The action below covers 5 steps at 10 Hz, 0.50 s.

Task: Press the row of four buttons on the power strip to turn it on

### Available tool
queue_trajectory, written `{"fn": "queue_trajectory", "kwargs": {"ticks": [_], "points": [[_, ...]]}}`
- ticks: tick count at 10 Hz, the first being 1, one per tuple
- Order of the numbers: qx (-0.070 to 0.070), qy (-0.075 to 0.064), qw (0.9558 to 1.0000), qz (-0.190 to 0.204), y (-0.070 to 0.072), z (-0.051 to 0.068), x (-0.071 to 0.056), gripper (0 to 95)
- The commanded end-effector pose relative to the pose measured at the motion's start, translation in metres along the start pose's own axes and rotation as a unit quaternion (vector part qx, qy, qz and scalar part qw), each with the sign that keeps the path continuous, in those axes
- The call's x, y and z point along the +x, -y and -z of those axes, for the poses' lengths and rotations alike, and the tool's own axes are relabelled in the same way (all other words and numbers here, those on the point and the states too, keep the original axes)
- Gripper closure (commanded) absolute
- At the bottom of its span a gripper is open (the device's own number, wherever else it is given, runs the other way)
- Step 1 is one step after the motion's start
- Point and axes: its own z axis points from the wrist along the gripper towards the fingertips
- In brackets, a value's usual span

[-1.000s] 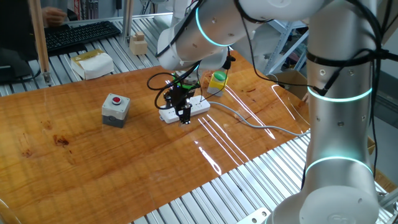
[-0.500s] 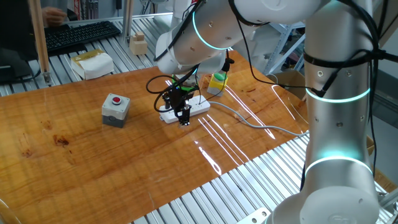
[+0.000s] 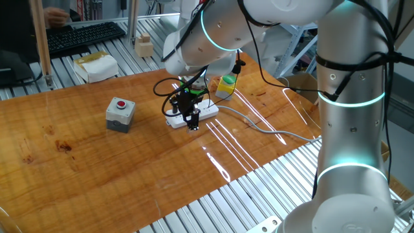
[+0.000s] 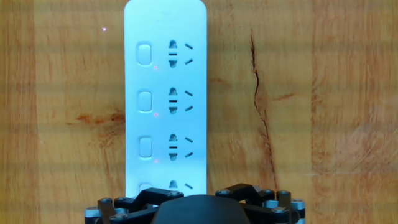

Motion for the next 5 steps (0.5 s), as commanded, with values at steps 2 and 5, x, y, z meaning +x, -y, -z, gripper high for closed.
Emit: {"fn": "queue_trajectory", "kwargs": {"ticks": [2, 5], "points": [[0.000, 0.005, 1.0000, 0.002, -0.0011, -0.0016, -0.0025, 0.0], [0.001, -0.001, 1.0000, -0.002, 0.0014, 0.0030, -0.0051, 0.0]]}}
